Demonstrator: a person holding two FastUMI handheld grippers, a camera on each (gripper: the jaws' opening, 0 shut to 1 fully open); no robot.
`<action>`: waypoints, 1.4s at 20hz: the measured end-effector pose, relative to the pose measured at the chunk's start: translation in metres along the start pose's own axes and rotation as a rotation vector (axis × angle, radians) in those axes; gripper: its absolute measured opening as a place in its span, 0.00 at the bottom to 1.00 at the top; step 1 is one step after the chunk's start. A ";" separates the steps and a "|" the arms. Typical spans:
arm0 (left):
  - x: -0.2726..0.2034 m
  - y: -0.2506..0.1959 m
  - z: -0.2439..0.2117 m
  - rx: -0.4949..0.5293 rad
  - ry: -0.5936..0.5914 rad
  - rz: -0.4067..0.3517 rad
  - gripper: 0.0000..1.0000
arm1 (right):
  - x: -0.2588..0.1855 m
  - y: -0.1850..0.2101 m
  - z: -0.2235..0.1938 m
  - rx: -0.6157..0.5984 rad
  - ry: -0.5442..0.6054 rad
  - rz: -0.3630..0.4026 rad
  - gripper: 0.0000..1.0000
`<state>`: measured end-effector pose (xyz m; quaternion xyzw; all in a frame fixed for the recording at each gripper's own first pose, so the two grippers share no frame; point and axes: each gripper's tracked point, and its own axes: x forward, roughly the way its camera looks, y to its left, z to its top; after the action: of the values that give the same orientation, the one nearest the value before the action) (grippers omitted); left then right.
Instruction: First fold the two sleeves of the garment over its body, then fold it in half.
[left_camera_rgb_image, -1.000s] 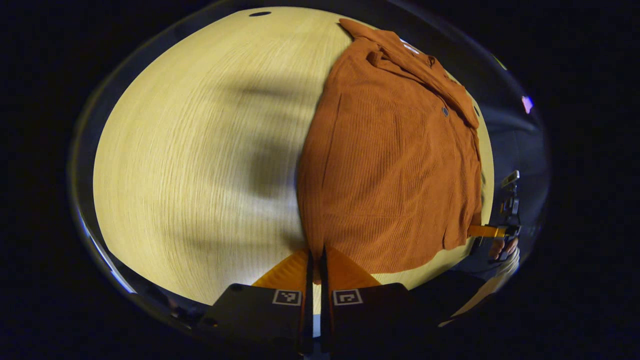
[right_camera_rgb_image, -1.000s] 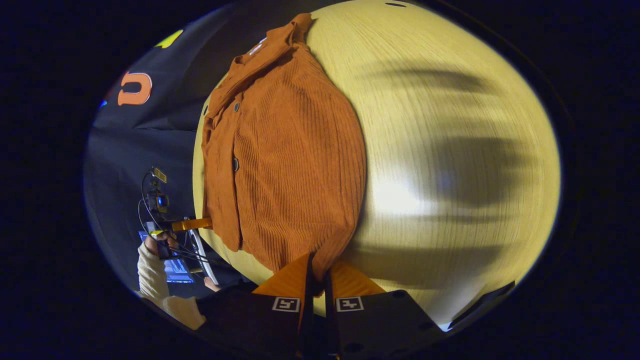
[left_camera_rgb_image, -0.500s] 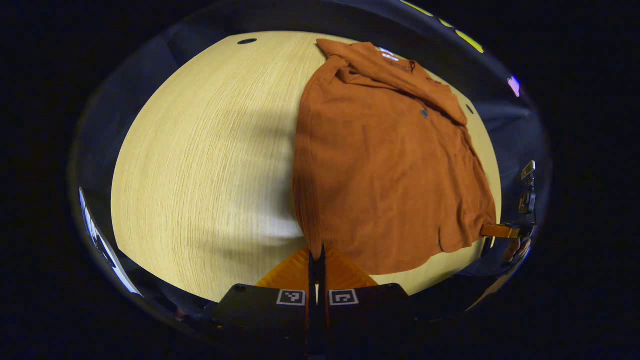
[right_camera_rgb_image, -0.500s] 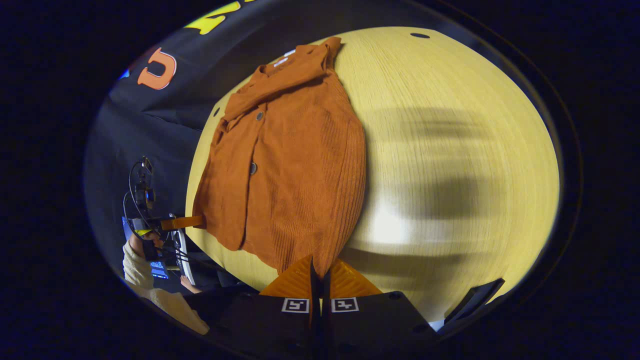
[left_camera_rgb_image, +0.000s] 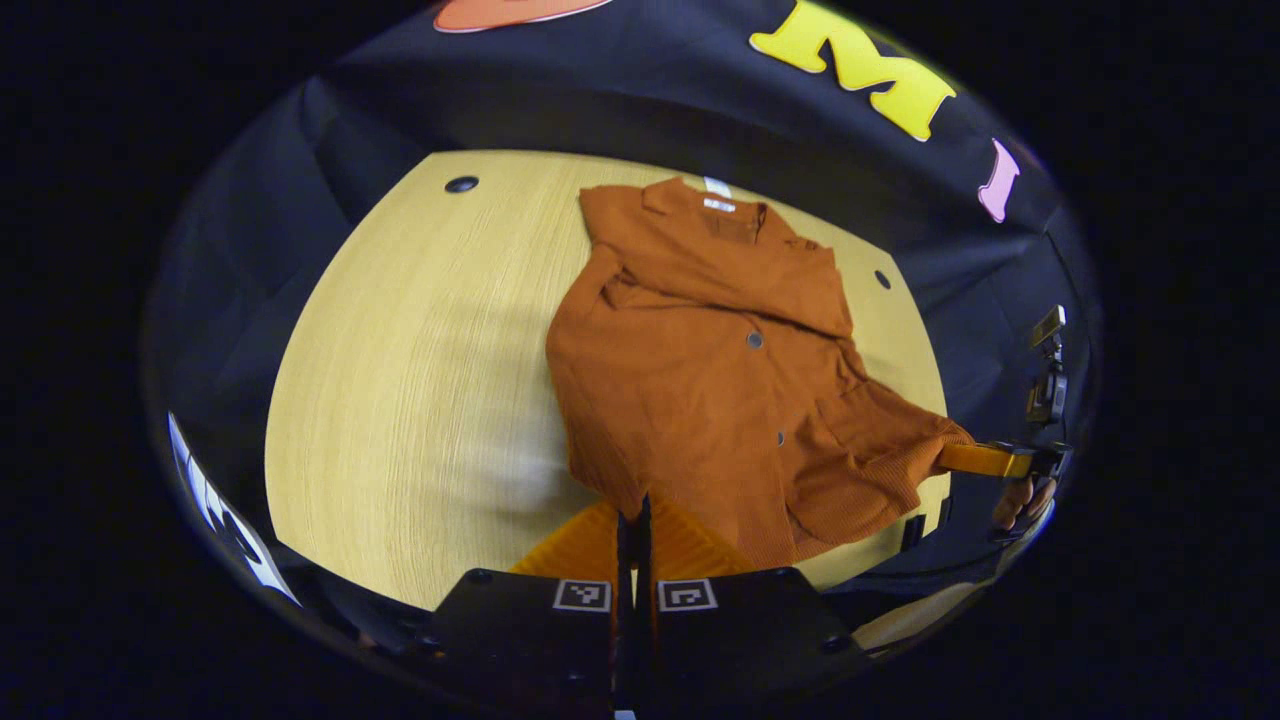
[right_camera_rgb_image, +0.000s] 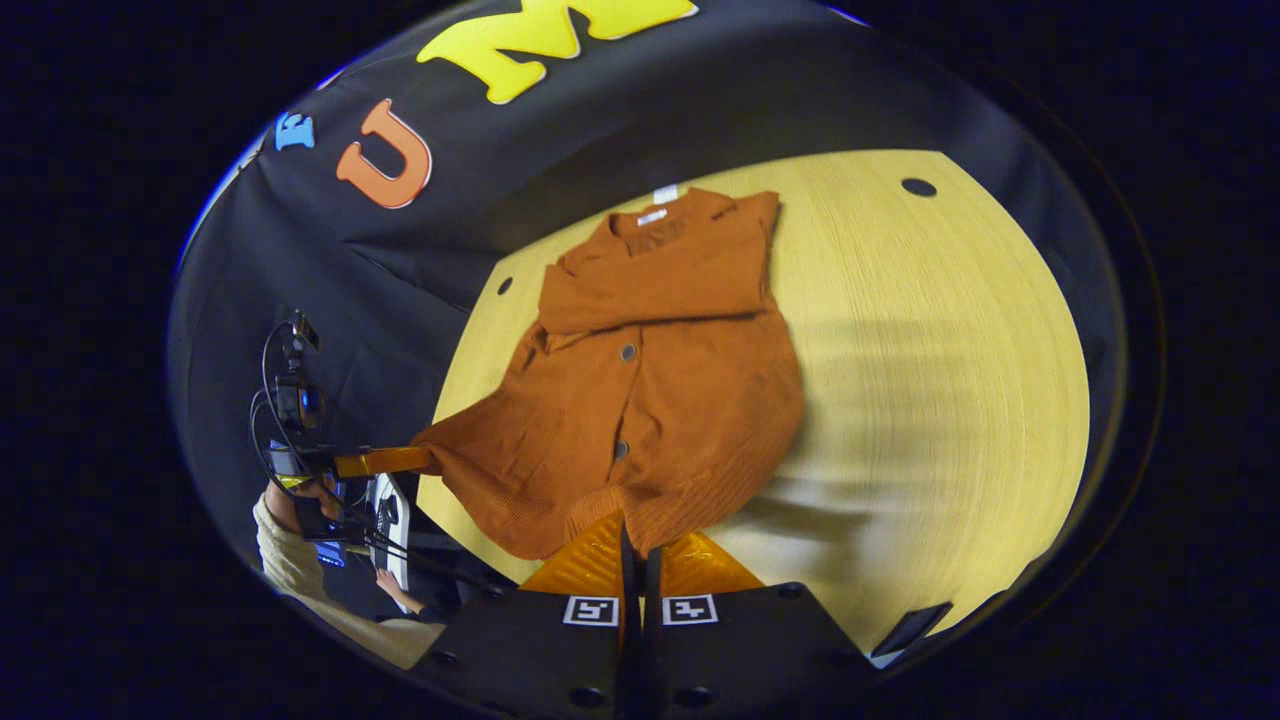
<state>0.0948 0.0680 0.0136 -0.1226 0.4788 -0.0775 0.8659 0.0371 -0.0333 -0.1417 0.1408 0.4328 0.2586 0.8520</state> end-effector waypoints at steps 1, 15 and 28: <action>-0.003 -0.007 0.022 0.009 -0.028 -0.008 0.03 | -0.002 0.007 0.020 -0.001 -0.021 0.007 0.01; 0.147 0.017 0.292 0.015 -0.277 0.055 0.03 | 0.125 -0.021 0.303 0.129 -0.210 -0.108 0.01; 0.269 0.037 0.305 -0.011 -0.308 0.094 0.05 | 0.243 -0.150 0.320 0.462 -0.231 -0.179 0.11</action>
<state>0.4963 0.0774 -0.0591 -0.1151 0.3459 -0.0145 0.9311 0.4634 -0.0254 -0.1851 0.3212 0.3910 0.0588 0.8605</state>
